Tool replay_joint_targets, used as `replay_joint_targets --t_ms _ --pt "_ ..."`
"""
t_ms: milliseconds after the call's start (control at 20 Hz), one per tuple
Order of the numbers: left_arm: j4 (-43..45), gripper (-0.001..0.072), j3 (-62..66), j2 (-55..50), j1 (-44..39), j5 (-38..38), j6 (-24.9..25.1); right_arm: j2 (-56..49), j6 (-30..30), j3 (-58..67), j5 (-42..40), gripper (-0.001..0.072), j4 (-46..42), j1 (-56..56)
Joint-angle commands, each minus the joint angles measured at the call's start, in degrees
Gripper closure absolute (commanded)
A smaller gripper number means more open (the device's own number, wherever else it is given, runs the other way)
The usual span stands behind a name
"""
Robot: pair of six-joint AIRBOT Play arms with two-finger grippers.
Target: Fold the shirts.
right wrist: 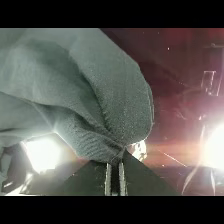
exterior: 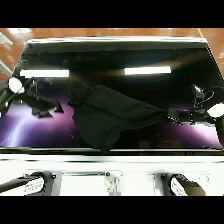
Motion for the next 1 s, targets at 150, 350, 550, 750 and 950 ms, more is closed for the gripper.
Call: replay_joint_targets --t_ms 150,350,550,750,950 --pt "-28.33 0.0033 -32.57 13.22 -0.35 17.22 7.39 -0.11 -0.5 -0.04 0.44 0.0648 0.07 0.0" --pt "-29.35 0.0033 -36.28 11.41 -8.59 23.26 6.56 -0.11 -0.48 -0.04 -0.7 0.0648 0.11 0.0" --pt "-36.06 0.0034 -36.24 8.33 -14.43 31.78 6.43 -0.11 -0.46 -0.04 -0.85 0.0648 0.22 0.0" --pt "-42.34 0.0044 -36.22 5.53 -18.86 39.23 6.45 -0.11 -0.46 -0.04 -0.85 0.0648 0.9 0.0" --pt "-47.5 0.0095 -36.22 2.54 -21.86 42.66 6.43 -0.11 -0.28 -0.04 -0.87 0.0648 1.05 0.0"
